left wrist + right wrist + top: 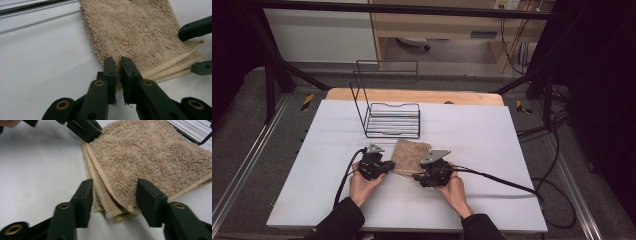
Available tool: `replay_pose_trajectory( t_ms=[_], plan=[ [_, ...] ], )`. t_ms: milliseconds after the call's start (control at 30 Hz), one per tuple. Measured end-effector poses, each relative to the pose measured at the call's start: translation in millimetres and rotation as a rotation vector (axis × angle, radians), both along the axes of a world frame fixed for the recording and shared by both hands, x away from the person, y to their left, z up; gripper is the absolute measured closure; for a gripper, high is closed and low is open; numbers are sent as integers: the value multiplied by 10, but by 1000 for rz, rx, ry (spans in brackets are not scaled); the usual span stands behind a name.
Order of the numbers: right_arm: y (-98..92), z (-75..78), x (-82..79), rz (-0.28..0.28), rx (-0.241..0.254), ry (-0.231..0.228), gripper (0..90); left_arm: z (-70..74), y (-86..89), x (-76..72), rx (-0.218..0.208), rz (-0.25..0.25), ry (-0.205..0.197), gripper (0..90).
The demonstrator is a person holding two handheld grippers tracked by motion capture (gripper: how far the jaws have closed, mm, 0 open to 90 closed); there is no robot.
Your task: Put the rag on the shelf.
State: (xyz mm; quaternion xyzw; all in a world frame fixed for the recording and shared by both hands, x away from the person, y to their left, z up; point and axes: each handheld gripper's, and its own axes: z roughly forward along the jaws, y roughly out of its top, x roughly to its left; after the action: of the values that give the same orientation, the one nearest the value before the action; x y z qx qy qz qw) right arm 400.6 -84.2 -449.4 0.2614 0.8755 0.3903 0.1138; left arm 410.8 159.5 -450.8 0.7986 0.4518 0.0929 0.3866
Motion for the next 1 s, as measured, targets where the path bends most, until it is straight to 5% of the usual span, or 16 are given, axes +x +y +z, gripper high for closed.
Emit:
replay_pose_trajectory(
  t_ms=[333, 633, 1000],
  plan=[
    [38, -23, 6, 24, -59, -56, 649, 2, 38, 34, -35, 5, 32, 852],
    [29, 5, 62, 7, -37, -6, 822, 26, 53, 40, -74, 6, 45, 864],
    [-14, 190, -36, 13, 34, 31, 842, 235, 177, -1, -171, -12, 51, 867]
  ],
)
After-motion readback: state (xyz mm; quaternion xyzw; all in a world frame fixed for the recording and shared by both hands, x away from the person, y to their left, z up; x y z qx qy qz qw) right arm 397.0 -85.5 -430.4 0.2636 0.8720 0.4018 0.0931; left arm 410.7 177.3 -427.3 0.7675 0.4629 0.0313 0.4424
